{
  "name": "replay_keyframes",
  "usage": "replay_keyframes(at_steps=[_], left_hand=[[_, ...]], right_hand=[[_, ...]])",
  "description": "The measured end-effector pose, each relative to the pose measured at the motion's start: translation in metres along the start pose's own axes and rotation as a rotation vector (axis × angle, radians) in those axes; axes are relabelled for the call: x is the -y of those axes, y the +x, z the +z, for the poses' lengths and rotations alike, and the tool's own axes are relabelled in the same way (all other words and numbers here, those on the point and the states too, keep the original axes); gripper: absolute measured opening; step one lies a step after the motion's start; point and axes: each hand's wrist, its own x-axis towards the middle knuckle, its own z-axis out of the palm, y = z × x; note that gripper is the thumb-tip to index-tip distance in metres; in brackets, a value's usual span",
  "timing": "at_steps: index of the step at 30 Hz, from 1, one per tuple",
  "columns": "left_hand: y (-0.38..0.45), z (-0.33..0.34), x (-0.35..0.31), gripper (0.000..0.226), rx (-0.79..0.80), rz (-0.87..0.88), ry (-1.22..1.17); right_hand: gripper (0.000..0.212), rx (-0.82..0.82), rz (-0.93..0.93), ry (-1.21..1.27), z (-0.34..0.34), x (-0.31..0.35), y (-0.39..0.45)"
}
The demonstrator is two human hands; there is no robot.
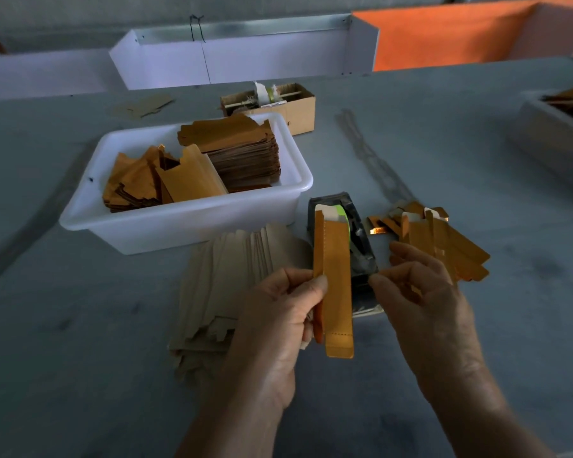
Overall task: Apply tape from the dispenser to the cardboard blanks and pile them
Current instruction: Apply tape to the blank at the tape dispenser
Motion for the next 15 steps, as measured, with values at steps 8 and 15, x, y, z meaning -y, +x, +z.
replay_keyframes(at_steps=[8,15], left_hand=[[0.002,0.016,-0.005,0.015,0.073,0.084,0.067],[0.003,0.018,-0.01,0.011,0.077,0.098,0.237]], right_hand=[[0.015,-0.042,-0.041,-0.063,0.008,-0.006,-0.01],[0.014,-0.044,-0.145,-0.193,0.007,-0.004,-0.007]])
